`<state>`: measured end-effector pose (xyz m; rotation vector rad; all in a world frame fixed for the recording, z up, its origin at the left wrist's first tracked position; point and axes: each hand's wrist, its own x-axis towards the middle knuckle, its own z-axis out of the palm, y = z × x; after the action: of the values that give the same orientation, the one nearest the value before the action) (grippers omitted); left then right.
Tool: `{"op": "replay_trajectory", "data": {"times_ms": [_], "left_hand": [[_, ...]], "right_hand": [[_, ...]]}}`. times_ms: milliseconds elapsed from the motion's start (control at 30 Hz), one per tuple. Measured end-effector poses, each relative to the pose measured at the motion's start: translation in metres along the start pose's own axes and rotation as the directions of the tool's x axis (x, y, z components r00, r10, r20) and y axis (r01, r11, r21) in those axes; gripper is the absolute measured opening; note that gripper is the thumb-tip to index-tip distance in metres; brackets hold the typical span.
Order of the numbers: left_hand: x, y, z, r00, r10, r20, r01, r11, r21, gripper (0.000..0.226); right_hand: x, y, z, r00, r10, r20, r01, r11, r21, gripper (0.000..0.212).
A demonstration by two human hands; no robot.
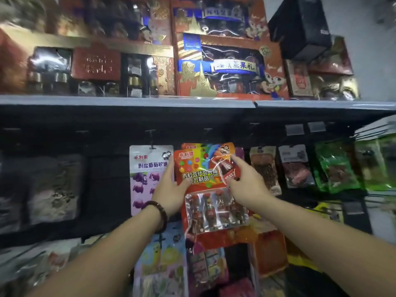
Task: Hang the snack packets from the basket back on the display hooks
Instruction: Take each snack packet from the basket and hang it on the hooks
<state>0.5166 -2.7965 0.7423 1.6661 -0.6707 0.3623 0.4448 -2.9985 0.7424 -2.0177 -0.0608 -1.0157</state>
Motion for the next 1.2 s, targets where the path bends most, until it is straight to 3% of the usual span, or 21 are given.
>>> {"op": "replay_trajectory", "data": {"times_ms": [300,433,633,1033,1200], "left_hand": [[0.086,0.019,0.010,0.997,0.067,-0.049,-0.063,0.994,0.088,0.098],[0.099,0.018,0.011,0.992,0.097,-0.075,-0.086,0.988,0.128,0.089],[0.108,0.013,0.020,0.998,0.022,-0.061,-0.014,0.990,0.139,0.067],[0.108,0.008,0.022,0.999,-0.020,-0.049,0.025,0.995,0.093,0.065],[0.106,-0.005,0.019,0.998,-0.002,-0.061,0.013,0.983,0.182,0.070]], "right_hand": [[0.103,0.006,0.000,0.996,0.048,-0.077,-0.052,0.997,-0.062,0.069],[0.124,0.008,0.005,0.994,0.065,-0.084,-0.068,0.997,-0.040,0.065],[0.136,0.016,0.005,0.990,0.123,-0.064,-0.126,0.991,-0.043,0.057],[0.134,0.013,0.005,0.990,0.125,-0.059,-0.130,0.987,-0.089,0.051],[0.134,0.029,0.015,0.989,0.138,0.045,-0.132,0.985,-0.113,0.061]]}}
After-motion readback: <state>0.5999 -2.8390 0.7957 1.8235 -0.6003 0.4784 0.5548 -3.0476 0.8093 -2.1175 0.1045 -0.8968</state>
